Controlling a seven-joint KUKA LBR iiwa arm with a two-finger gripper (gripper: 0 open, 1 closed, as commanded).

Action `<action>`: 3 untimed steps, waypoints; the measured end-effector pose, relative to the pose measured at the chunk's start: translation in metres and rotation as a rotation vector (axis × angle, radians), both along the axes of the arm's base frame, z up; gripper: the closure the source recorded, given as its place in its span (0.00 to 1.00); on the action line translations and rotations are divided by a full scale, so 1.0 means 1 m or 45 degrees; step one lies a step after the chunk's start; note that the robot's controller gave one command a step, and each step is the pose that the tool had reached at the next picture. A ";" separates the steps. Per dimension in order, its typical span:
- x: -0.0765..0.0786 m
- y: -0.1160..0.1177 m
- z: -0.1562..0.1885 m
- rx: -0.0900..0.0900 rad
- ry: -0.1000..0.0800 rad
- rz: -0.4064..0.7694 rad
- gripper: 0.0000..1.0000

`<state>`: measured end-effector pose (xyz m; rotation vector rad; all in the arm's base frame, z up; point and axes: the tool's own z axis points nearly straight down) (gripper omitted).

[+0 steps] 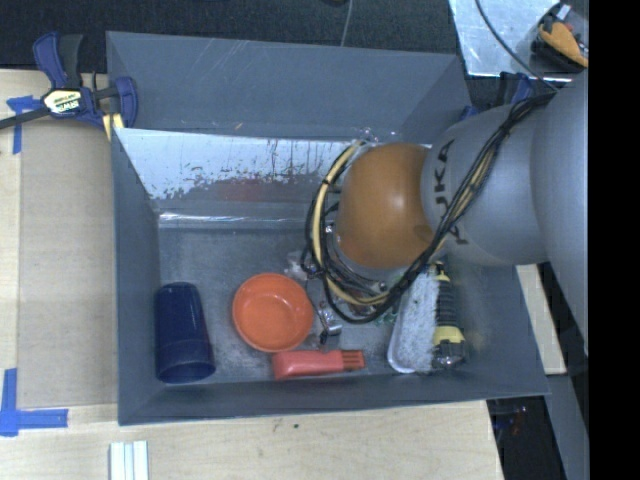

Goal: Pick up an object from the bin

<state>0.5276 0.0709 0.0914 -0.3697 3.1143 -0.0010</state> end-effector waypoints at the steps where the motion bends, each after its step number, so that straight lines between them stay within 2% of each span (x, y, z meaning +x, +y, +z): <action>1: -0.017 0.018 0.052 -0.001 -0.015 -0.059 0.00; 2: 0.007 0.093 0.022 -0.001 -0.009 0.211 0.00; 3: 0.063 0.068 -0.022 -0.008 -0.018 0.372 0.00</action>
Offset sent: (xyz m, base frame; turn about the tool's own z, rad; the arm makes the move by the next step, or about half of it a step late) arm 0.0167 0.1279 0.0086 -0.2645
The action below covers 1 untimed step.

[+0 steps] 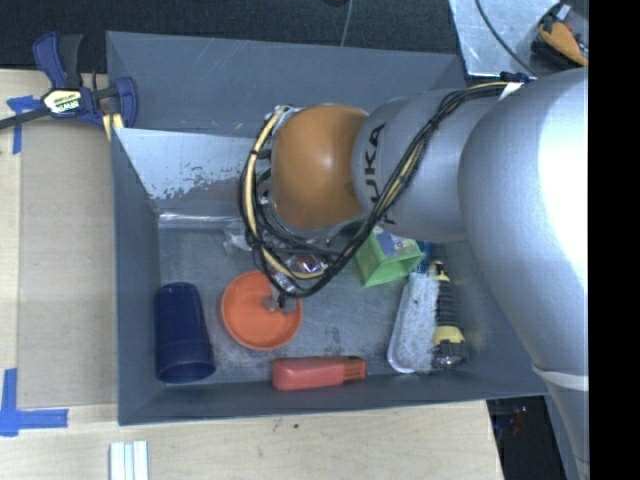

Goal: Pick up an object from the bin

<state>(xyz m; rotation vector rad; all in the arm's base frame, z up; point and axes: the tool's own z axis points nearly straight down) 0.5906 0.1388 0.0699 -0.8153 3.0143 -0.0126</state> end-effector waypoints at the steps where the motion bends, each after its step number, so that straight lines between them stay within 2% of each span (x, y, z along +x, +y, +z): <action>1: -0.075 0.038 0.001 0.002 0.003 0.392 1.00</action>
Offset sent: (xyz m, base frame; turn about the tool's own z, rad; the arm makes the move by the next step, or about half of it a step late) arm 0.0000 0.0000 0.0000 0.0000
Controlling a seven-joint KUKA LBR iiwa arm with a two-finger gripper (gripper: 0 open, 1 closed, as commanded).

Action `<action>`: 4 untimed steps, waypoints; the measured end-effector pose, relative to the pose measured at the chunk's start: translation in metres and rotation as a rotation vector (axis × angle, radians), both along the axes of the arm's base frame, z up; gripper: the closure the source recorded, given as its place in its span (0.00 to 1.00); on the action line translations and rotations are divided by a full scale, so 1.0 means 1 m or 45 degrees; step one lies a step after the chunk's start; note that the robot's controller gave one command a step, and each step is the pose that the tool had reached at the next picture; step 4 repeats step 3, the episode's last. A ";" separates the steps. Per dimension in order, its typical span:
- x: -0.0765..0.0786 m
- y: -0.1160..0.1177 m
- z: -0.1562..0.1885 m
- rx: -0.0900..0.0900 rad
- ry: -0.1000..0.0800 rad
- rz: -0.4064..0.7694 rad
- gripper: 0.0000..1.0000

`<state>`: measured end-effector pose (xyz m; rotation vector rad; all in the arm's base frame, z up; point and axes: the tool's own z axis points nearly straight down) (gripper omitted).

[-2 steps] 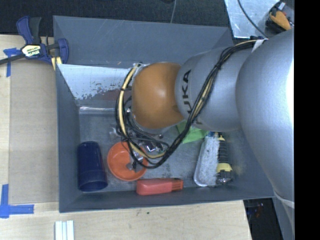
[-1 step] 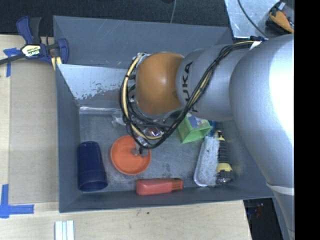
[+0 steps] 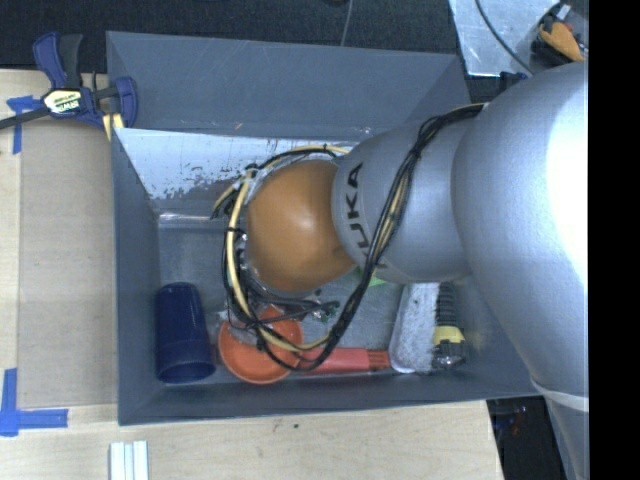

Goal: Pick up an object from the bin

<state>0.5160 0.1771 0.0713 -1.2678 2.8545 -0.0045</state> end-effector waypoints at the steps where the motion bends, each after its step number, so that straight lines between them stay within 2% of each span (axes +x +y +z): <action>1: 0.000 0.000 0.000 0.000 0.000 0.000 1.00; 2: -0.002 -0.001 0.016 -0.002 0.006 -0.004 1.00; 3: 0.000 0.000 0.029 0.001 -0.003 -0.007 1.00; 4: 0.000 0.000 0.029 0.001 -0.003 -0.007 1.00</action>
Offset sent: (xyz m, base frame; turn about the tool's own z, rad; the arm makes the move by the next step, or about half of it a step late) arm 0.0000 -0.0001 0.0450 0.0002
